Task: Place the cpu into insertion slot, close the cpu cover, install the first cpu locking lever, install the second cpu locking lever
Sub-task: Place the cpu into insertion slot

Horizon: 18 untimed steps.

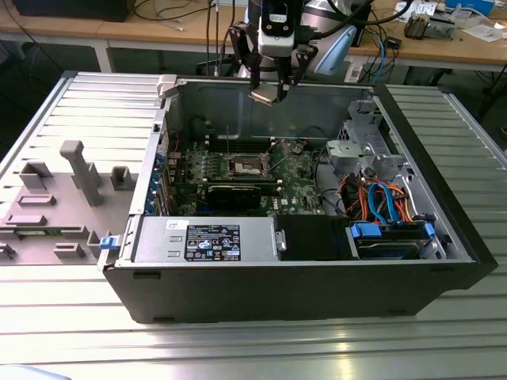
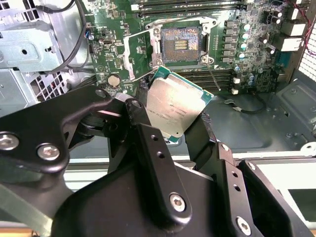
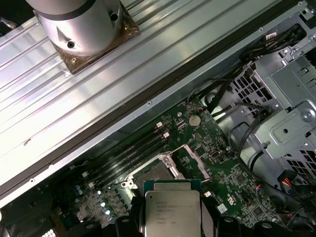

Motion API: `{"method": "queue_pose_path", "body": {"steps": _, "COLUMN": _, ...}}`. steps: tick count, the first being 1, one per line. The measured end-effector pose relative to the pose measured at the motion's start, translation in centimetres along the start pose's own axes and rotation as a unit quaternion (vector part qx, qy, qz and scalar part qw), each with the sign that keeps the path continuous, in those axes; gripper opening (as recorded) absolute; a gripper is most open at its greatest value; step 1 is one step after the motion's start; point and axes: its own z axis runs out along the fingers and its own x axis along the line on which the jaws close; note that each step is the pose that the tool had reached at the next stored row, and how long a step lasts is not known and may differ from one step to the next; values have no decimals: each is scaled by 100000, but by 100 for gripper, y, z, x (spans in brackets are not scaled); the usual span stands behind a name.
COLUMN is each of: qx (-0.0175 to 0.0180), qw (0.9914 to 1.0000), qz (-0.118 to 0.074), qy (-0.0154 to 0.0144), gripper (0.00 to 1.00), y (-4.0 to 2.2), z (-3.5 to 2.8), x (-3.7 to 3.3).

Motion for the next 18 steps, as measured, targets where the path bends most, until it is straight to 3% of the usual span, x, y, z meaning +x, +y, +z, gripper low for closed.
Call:
{"method": "queue_pose_path", "body": {"steps": 4, "qx": -11, "qw": 99999, "qz": 453, "qy": -40, "gripper": 55, "y": 0, "z": 0, "x": 0}}
{"method": "queue_pose_path", "body": {"steps": 5, "qx": -48, "qw": 99970, "qz": 2424, "qy": -216, "gripper": 55, "y": 0, "z": 0, "x": 0}}
{"method": "queue_pose_path", "body": {"steps": 7, "qx": -78, "qw": 99914, "qz": 4133, "qy": -366, "gripper": 55, "y": 0, "z": 0, "x": 0}}
{"method": "queue_pose_path", "body": {"steps": 18, "qx": -83, "qw": 99901, "qz": 4429, "qy": -396, "gripper": 55, "y": 0, "z": 0, "x": 0}}
